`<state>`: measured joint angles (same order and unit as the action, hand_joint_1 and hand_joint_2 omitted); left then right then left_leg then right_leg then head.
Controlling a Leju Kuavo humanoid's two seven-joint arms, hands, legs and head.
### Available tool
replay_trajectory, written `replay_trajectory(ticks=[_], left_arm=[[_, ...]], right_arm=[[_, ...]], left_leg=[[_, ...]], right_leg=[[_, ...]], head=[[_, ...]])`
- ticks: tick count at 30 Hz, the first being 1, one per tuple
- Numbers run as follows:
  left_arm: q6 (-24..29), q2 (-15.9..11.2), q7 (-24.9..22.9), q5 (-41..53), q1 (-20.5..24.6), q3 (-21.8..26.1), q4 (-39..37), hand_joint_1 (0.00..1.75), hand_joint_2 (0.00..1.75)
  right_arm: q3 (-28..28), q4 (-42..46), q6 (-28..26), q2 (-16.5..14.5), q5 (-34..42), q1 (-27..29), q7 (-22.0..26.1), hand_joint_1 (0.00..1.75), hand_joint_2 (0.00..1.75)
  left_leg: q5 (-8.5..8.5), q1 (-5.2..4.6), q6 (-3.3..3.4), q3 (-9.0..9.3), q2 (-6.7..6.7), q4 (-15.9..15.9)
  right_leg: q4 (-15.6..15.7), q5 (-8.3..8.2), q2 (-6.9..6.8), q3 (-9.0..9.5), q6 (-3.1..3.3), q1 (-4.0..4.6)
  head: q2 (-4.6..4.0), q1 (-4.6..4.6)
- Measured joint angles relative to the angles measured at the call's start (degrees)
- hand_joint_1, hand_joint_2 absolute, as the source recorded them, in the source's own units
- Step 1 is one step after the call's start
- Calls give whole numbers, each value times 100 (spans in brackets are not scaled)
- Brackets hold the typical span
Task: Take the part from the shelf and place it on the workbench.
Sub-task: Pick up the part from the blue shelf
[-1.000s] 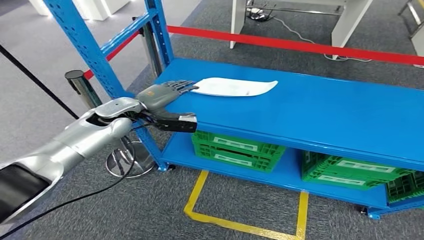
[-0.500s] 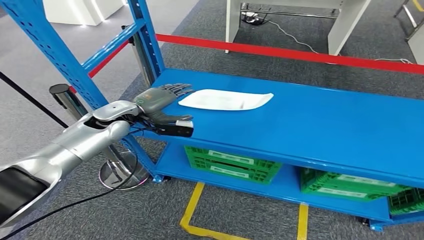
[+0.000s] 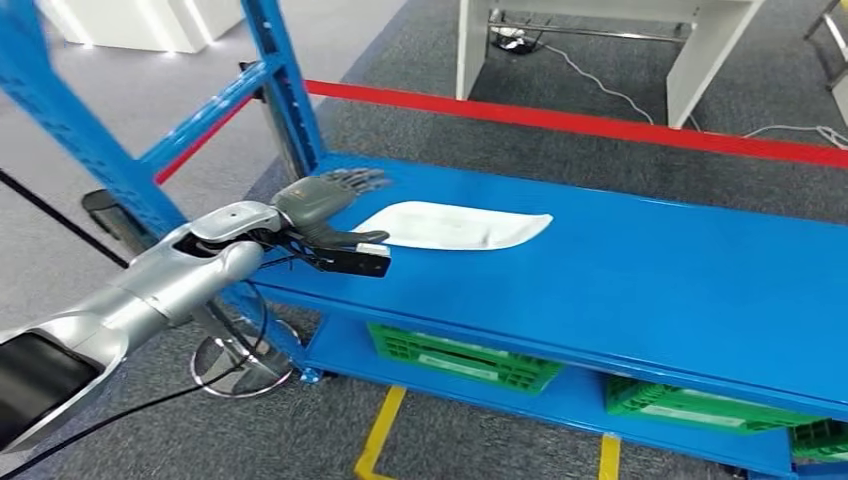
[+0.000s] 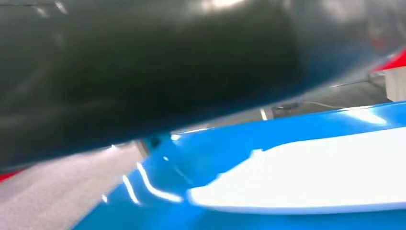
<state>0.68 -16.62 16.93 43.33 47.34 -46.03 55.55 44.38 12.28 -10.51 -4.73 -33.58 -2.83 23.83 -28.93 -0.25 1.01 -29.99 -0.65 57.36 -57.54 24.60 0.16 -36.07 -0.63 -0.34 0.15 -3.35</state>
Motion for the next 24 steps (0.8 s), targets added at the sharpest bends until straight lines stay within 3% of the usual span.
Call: replay_trajectory(ticks=[2,3,6,7,8,9,11,13,15,18,21,22,23,24], left_arm=[[4,5,16,-3,4,4,-3,0,0],[12,8,29,-8,8,6,-4,0,0],[155,37,60,-23,-55,11,-18,0,0],[235,64,63,-19,-109,15,-27,0,0],[303,102,66,-12,-166,20,-38,0,0],[351,140,68,-7,-214,27,-50,0,0],[384,205,72,-10,-269,53,-77,0,0],[393,254,76,-14,-286,89,-104,0,87],[395,297,115,-23,-304,118,-127,0,175],[369,369,246,-91,-317,159,-144,0,175],[286,460,339,-142,-354,168,-158,0,175],[253,487,356,-151,-381,161,-169,0,175],[226,513,368,-162,-406,155,-182,0,175],[204,536,372,-174,-425,151,-199,0,175]], right_arm=[[2,0,2,-4,-6,1,1,0,0],[2,0,1,-5,-10,-5,1,0,0],[15,0,-2,-6,-30,-18,-6,0,0],[25,0,-1,-6,-43,-16,-7,0,0],[34,0,2,-7,-58,-13,-8,0,0],[43,0,6,-9,-74,-12,-10,0,0],[52,-1,13,-16,-95,-17,-13,0,87],[67,-2,16,-24,-101,-27,-14,0,175],[85,-2,19,-26,-110,-31,-18,0,175],[96,2,17,-23,-154,-33,-43,0,175],[104,2,13,-23,-200,-37,-103,0,175],[109,2,14,-23,-212,-35,-115,0,175],[116,2,14,-23,-222,-34,-120,0,175],[124,2,16,-23,-233,-33,-125,0,175]], left_leg=[[-34,6,-50,-40,9,181],[-85,14,-80,-150,15,413],[-443,43,-146,-781,24,1438],[-494,46,-152,-945,24,1613],[-414,47,-147,-1020,24,1596],[-197,46,-131,-1000,24,1378],[358,34,-74,-808,25,660],[563,2,-16,-677,22,171],[539,-15,27,-653,12,80],[585,38,88,-602,11,20],[575,45,130,-590,14,4],[569,43,135,-590,14,6],[564,42,136,-589,13,8],[558,43,132,-587,10,13]], right_leg=[[21,18,1,83,57,-19],[32,38,4,138,80,-31],[38,135,15,263,116,-32],[38,173,20,310,118,-30],[37,212,24,362,118,-28],[36,252,27,418,117,-26],[39,322,34,516,109,-20],[38,373,41,543,69,-13],[43,413,43,541,1,-7],[-157,608,34,430,-83,-3],[-1237,1090,22,-133,-147,-26],[-1524,1152,21,-306,-162,-31],[-1611,1103,20,-391,-172,-32],[-1445,934,18,-353,-174,-33]], head=[[0,-18],[0,-27],[0,-46],[0,-47],[0,-47],[0,-47],[0,-40],[1,-45],[1,-56],[0,-40],[0,-11],[0,-13],[0,-11],[0,-10]])
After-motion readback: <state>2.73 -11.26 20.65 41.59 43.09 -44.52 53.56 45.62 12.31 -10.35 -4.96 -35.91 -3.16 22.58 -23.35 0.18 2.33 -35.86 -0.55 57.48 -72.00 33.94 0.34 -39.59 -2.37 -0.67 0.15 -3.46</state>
